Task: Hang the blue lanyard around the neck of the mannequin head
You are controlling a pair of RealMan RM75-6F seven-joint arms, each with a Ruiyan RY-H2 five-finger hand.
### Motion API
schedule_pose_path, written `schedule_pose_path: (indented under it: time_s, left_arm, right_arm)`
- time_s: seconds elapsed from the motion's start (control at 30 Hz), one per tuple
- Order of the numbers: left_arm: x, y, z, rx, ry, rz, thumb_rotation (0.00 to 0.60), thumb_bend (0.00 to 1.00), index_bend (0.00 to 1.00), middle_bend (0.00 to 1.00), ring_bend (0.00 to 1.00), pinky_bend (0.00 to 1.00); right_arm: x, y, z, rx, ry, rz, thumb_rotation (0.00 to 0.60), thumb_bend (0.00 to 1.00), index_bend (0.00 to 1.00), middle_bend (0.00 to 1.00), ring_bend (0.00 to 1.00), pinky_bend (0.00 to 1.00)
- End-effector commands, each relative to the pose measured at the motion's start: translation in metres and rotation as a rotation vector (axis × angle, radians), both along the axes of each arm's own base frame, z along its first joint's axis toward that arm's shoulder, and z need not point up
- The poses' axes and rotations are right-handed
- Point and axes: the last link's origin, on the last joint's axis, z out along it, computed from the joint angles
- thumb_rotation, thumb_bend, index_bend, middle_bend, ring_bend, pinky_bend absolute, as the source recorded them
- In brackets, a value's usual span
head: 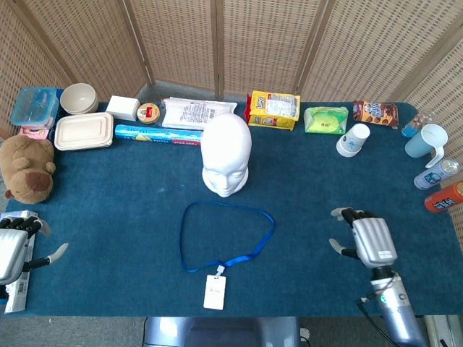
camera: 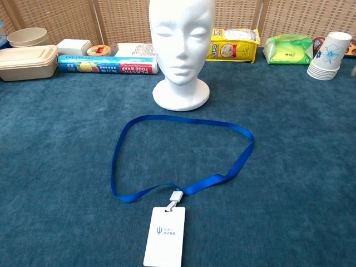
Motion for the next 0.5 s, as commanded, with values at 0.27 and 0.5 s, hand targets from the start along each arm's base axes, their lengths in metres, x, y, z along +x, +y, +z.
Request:
schedule_pose_path:
  time_s: [0.27, 0.5]
  left_arm:
    - [0.001, 0.019, -0.008, -0.024, 0.0, -0.013, 0.262, 0.2, 0.54, 0.51, 0.47, 0.37]
    - [0.005, 0.039, -0.009, -0.039, 0.014, -0.043, 0.261, 0.2, 0.54, 0.51, 0.47, 0.37]
  right_arm:
    - [0.044, -0.037, -0.045, 0.019, 0.063, -0.047, 0.552, 0.25, 0.33, 0.43, 0.6, 0.68]
    - [0.073, -0.051, -0.077, 0.005, 0.075, -0.095, 0.553, 0.25, 0.33, 0.68, 0.91, 0.94]
